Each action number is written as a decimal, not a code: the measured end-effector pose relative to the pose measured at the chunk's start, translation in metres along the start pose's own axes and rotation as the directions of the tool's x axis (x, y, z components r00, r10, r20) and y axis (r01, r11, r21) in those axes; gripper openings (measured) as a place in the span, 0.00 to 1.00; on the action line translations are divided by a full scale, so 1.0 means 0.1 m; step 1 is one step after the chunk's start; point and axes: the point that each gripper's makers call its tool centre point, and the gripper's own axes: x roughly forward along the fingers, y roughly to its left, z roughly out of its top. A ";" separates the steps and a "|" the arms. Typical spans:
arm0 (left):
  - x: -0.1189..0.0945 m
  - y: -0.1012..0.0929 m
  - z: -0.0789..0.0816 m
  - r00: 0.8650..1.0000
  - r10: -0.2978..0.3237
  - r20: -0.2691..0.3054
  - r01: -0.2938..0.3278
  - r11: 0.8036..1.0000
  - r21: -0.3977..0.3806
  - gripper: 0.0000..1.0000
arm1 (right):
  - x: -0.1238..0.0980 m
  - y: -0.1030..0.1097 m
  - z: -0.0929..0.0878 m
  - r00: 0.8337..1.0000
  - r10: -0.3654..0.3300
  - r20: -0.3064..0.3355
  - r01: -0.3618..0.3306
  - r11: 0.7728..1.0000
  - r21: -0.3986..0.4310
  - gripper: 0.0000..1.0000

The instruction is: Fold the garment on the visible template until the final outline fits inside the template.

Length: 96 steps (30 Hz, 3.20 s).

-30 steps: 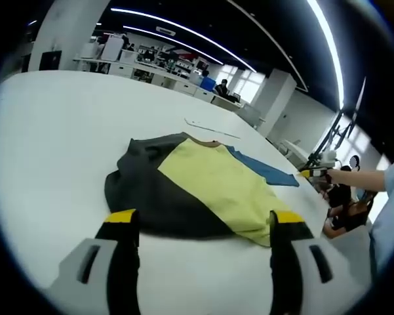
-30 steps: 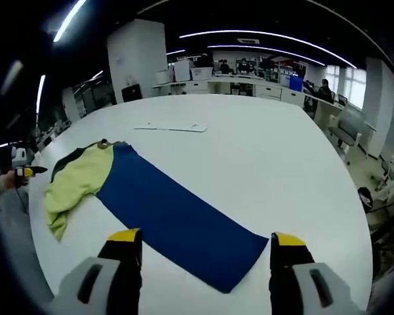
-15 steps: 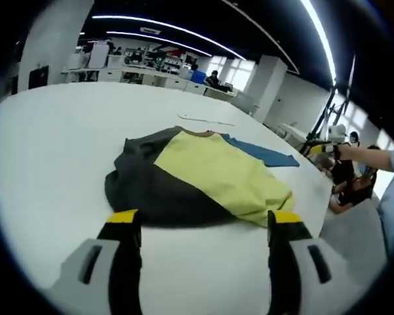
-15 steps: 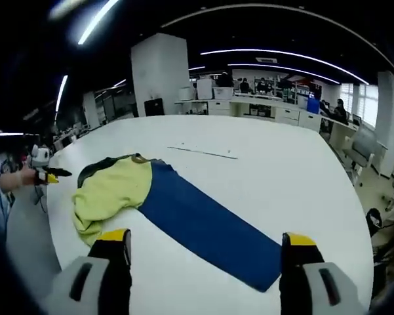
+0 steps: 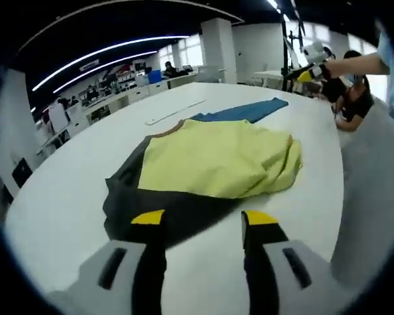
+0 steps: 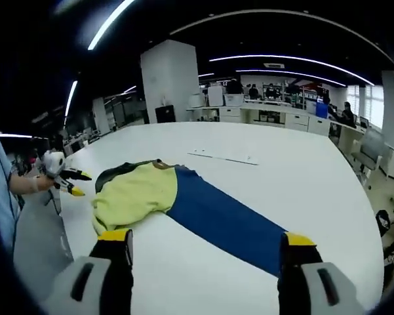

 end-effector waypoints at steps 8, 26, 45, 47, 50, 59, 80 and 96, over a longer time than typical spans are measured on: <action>0.21 -0.07 -0.10 0.994 -0.036 -0.106 0.054 0.982 0.181 0.32 | -0.09 0.19 -0.07 1.000 0.020 0.020 -0.020 1.000 0.021 0.93; 0.44 -0.06 -0.20 0.977 -0.005 -0.213 0.102 0.890 0.444 0.13 | -0.28 0.62 -0.26 0.994 0.076 0.082 -0.089 0.982 0.168 0.91; 0.34 0.15 0.32 0.978 -0.022 -0.209 0.116 0.888 0.445 0.00 | -0.34 0.69 -0.38 0.992 0.068 0.104 -0.091 0.968 0.234 0.88; 0.34 0.22 0.43 0.978 -0.027 -0.208 0.120 0.884 0.451 0.00 | -0.34 0.69 -0.39 0.992 0.070 0.103 -0.092 0.968 0.233 0.88; 0.37 0.31 0.58 0.978 -0.036 -0.206 0.126 0.887 0.444 0.00 | -0.33 0.70 -0.41 0.992 0.071 0.103 -0.095 0.965 0.243 0.88; 0.65 0.39 0.69 0.961 -0.093 -0.261 0.206 0.868 0.451 0.00 | -0.38 0.70 -0.50 0.994 0.058 0.098 -0.082 0.962 0.262 0.88; 1.13 0.37 0.46 0.921 -0.168 -0.351 0.271 0.924 0.271 0.00 | -0.42 0.70 -0.63 0.995 0.035 0.094 -0.062 0.951 0.304 0.88; 1.26 0.36 0.27 0.917 -0.154 -0.367 0.251 0.940 0.232 0.00 | -0.38 0.76 -0.65 0.994 0.046 0.098 -0.074 0.948 0.309 0.88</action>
